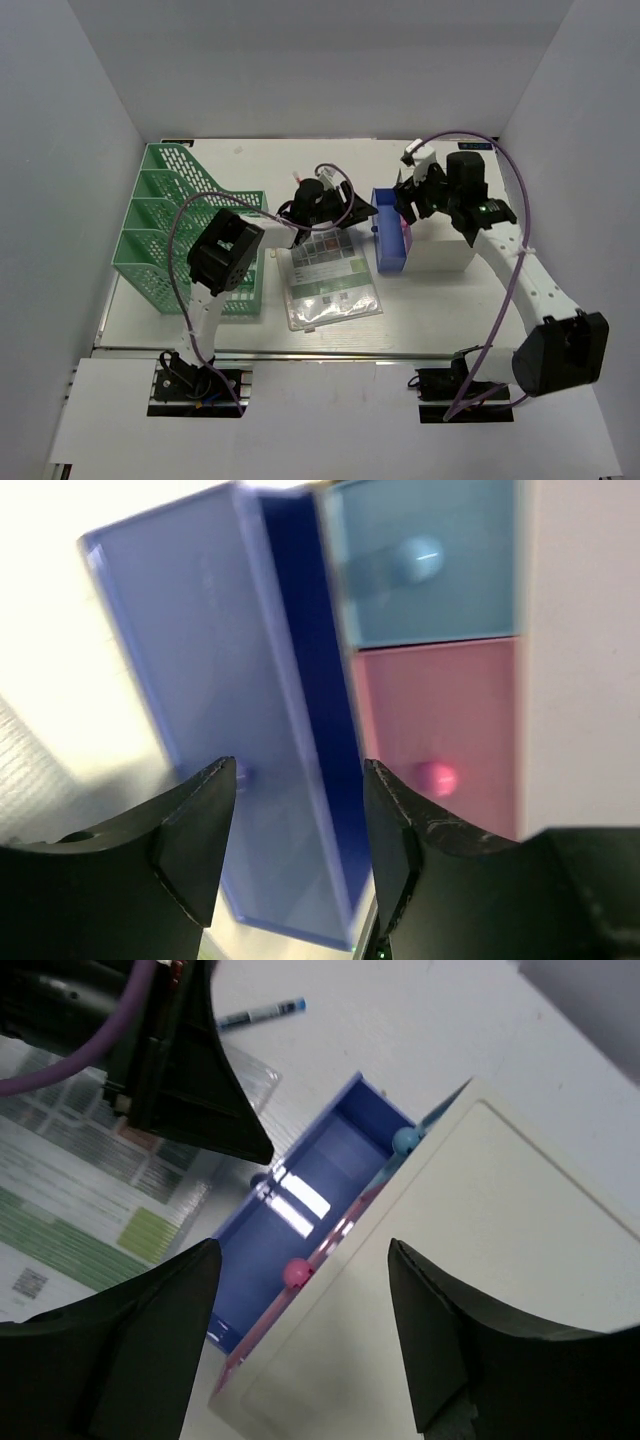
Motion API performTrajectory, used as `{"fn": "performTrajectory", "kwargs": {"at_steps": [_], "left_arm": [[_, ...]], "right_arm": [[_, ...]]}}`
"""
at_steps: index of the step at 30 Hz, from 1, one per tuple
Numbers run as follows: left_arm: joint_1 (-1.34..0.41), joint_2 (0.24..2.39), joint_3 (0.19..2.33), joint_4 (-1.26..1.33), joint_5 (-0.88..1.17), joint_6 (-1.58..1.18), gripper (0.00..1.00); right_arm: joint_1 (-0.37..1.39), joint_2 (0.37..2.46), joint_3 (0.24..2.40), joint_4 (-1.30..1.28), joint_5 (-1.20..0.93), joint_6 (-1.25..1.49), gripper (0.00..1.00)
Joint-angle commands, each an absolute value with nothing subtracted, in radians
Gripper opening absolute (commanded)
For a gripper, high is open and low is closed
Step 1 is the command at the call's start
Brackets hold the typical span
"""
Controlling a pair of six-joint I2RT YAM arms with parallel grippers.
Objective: Organize the desk
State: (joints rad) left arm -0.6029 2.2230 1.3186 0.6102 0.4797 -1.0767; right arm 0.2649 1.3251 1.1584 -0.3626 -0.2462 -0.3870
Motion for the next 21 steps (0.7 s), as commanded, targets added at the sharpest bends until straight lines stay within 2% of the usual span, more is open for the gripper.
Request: {"fn": "performTrajectory", "kwargs": {"at_steps": [1,5,6,8,9,10,12,13,14,15,16,17,18,21], "left_arm": [[-0.601,2.066,1.370,0.462,0.398,-0.964,0.63],[-0.592,1.975,1.353,0.330,0.319,-0.865,0.57],[-0.592,1.958,1.338,0.278,0.305,-0.845,0.52],[-0.592,1.912,1.322,0.214,0.241,-0.778,0.41],[-0.583,1.898,1.322,0.139,0.207,-0.750,0.23],[-0.583,1.885,1.334,0.091,0.169,-0.680,0.13],[-0.583,1.885,1.376,-0.066,0.048,-0.609,0.01],[-0.574,1.903,1.449,-0.115,0.025,-0.530,0.02],[-0.563,1.969,1.506,-0.174,0.014,-0.493,0.06],[-0.563,2.009,1.570,-0.292,-0.024,-0.451,0.19],[-0.563,2.049,1.698,-0.339,-0.037,-0.378,0.29],[-0.563,2.128,1.760,-0.391,-0.076,-0.344,0.40],[-0.563,2.166,1.816,-0.458,-0.095,-0.297,0.57],[-0.563,2.279,1.992,-0.543,-0.150,-0.246,0.60]], "right_arm": [[0.262,1.252,1.125,-0.281,-0.348,-0.385,0.72],[0.261,1.220,1.086,-0.265,-0.347,-0.377,0.69],[0.261,1.218,1.077,-0.259,-0.348,-0.374,0.68],[0.253,1.209,1.043,-0.233,-0.356,-0.356,0.61],[0.253,1.203,1.029,-0.221,-0.360,-0.348,0.54],[0.246,1.198,1.005,-0.201,-0.370,-0.341,0.35],[0.241,1.195,0.988,-0.183,-0.396,-0.313,0.10],[0.236,1.195,0.979,-0.175,-0.408,-0.307,0.00],[0.235,1.195,0.976,-0.172,-0.414,-0.302,0.00],[0.232,1.193,0.976,-0.173,-0.416,-0.302,0.01],[0.230,1.192,0.974,-0.172,-0.414,-0.299,0.13],[0.226,1.187,0.971,-0.167,-0.414,-0.298,0.19],[0.222,1.177,0.966,-0.166,-0.414,-0.295,0.28],[0.213,1.138,0.948,-0.146,-0.397,-0.287,0.34]]}}
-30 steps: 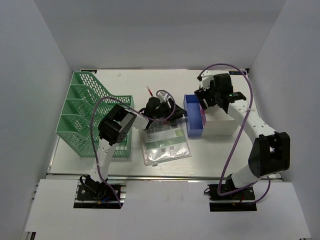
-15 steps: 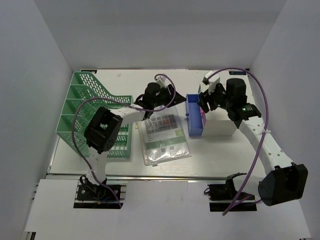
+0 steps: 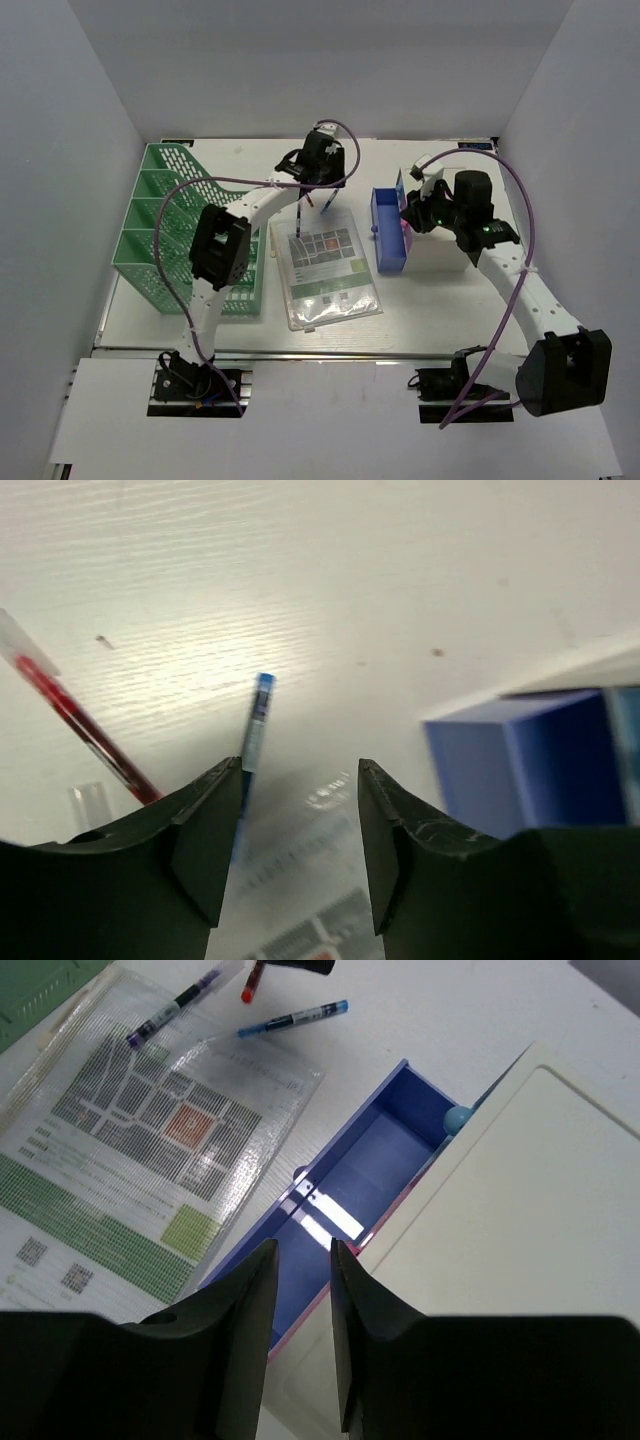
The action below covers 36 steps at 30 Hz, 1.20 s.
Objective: Organize the desk
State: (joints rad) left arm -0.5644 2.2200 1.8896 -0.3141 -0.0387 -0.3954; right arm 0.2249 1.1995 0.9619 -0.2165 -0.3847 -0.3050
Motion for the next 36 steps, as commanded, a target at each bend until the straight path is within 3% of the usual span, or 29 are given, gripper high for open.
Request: {"fn": "performTrajectory", "kwargs": {"at_steps": [1,5,24,30,36], "left_arm": [[-0.563,2.304,2.064,-0.563,-0.169,-0.227,0.60],[-0.563,2.390,2.152,-0.630,-0.233,-0.193,0.57],[-0.581,2.428,2.062,-0.592,-0.193,-0.176,0.34],[-0.581,2.437,2.065,-0.601,-0.175,-0.181,0.35],[-0.581,2.321,1.979,-0.543,-0.129,-0.219,0.06]], "right_arm": [[0.209,1.131,0.945,-0.140,-0.388,-0.284,0.34],[0.190,1.115,0.942,-0.140,-0.391,-0.275,0.35],[0.150,1.112,0.931,-0.144,-0.422,-0.265,0.36],[0.141,1.112,0.931,-0.146,-0.433,-0.262,0.36],[0.127,1.111,0.928,-0.146,-0.439,-0.262,0.35]]}}
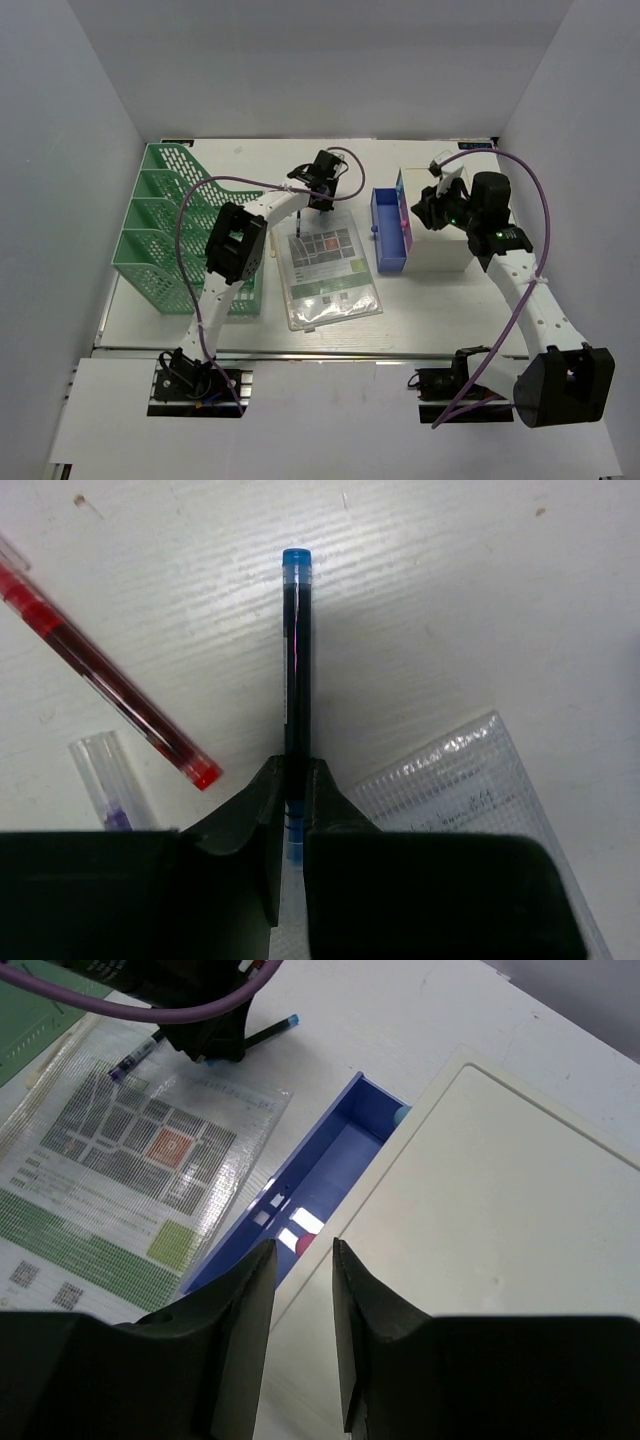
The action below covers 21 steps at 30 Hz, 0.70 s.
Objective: Organize the desk
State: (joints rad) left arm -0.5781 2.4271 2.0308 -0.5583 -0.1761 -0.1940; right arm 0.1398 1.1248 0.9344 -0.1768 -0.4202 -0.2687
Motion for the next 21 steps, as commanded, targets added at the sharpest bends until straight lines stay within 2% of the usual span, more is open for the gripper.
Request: {"fn": "performTrajectory", "kwargs": {"at_steps": [1,5,8,9,14,21], "left_arm": [[-0.590,2.291,1.961,-0.529,-0.105,-0.225,0.04],[-0.600,2.091,1.859,-0.445,-0.002,-0.293,0.01],[-0.600,2.010,1.737,-0.356,0.155,-0.399,0.00],[-0.609,1.975,1.679,-0.327,0.188,-0.460,0.00],[-0.630,1.916,1.537,-0.091,0.336,-0.674,0.00],[-0.693,1.962,1.505,0.095,0.307,-0.874,0.00]], "right_arm": [[0.130,1.108,0.927,-0.146,-0.437,-0.259,0.35],[0.114,1.103,0.927,-0.140,-0.422,-0.236,0.28],[0.100,1.097,0.920,-0.126,-0.396,-0.210,0.10],[0.089,1.094,0.919,-0.123,-0.390,-0.193,0.01],[0.069,1.088,0.917,-0.121,-0.403,-0.167,0.00],[0.038,1.069,0.913,-0.115,-0.426,-0.156,0.00]]}}
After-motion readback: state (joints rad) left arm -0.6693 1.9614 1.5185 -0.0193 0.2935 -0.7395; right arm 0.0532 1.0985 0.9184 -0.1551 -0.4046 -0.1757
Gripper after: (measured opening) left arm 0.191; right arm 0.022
